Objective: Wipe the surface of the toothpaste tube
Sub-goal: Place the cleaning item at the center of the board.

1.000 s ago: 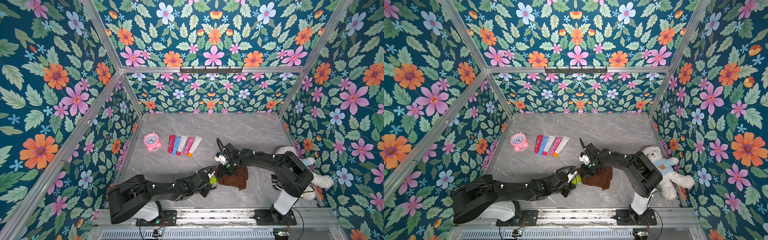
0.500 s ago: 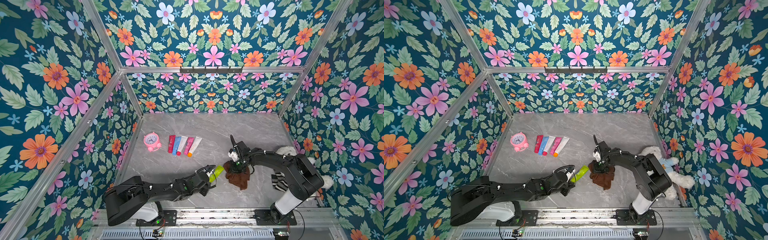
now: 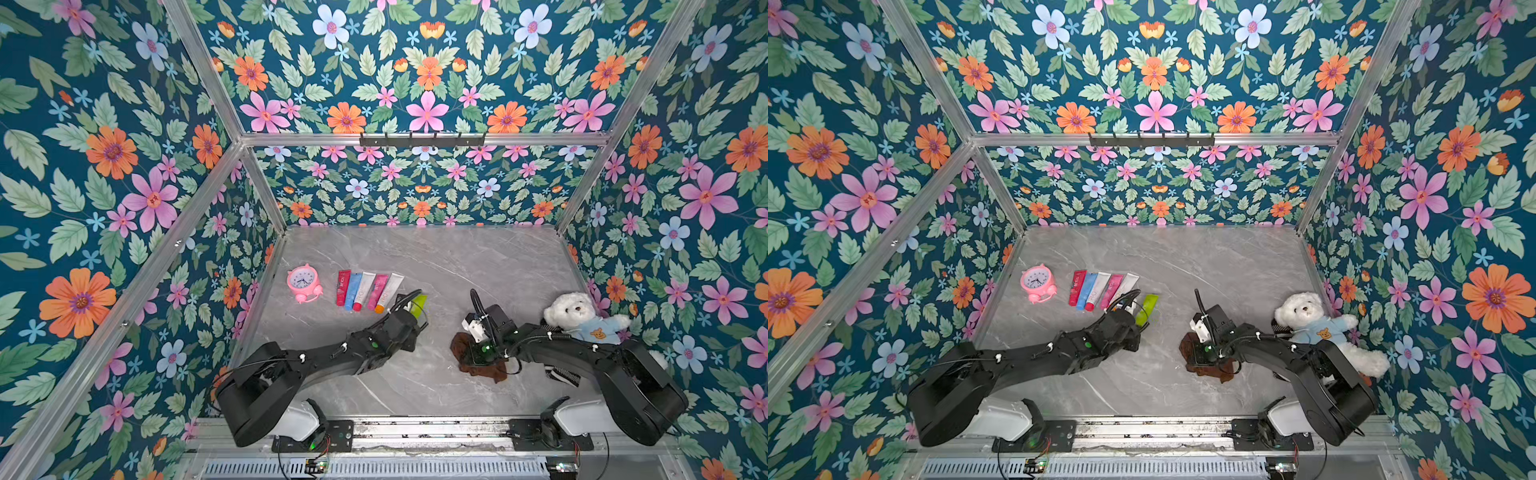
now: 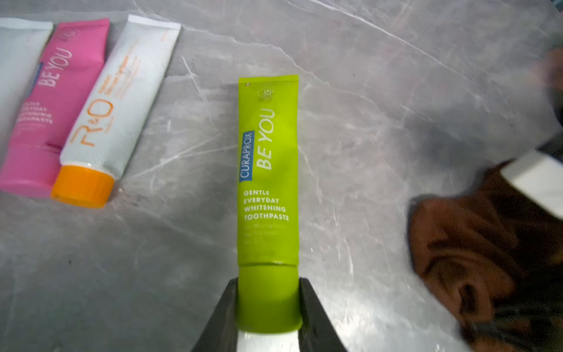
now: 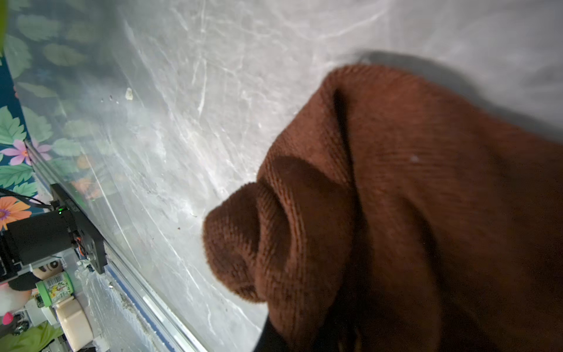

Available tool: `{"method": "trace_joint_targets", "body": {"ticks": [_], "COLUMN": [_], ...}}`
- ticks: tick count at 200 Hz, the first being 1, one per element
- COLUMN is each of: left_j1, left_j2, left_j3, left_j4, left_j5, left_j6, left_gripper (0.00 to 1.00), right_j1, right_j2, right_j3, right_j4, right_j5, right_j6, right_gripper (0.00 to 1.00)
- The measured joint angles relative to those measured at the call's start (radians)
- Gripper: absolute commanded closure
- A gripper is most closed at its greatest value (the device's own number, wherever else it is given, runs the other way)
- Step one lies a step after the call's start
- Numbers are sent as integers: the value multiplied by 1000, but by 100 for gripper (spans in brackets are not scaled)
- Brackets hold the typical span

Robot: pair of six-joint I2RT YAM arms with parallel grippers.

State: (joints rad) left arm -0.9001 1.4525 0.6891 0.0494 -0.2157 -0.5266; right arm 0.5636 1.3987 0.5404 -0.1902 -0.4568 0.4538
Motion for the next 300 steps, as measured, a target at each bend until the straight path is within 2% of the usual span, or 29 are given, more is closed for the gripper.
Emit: {"method": "trace_joint_targets", "body": {"ticks": [28,69,119,178,232,266,283,300], "left_j1": [68,171,240,264,271,273,273,273], "left_j2": [59,138,180,222,289,315,312,289], "left_j3": [96,210,225,220,254,272,278,282], "left_j4": [-46,-101,-165,-174,-176,-179,-184,-207], "left_j5": [8,63,144,171,150,150,151,158], "left_j6": [15,116,226,287,268,241,235,220], "left_gripper": [100,100,100,100,100,79,65,56], "right_j1": [19,23,23,23,23,25,28,37], "right_j2": [-13,-45,3,32,32,30,6,-40], "right_j3": [-34,-54,-50,-35,-35,-21,-5,10], "right_j4": [60,86,116,130,131,116,72,10], "right_j5": [-24,-43,-66,-84,-88,-93,-89,-80], "right_j6": [14,18,17,14,14,14,14,13], "right_gripper": [100,98,94,91,84,75,71,68]}}
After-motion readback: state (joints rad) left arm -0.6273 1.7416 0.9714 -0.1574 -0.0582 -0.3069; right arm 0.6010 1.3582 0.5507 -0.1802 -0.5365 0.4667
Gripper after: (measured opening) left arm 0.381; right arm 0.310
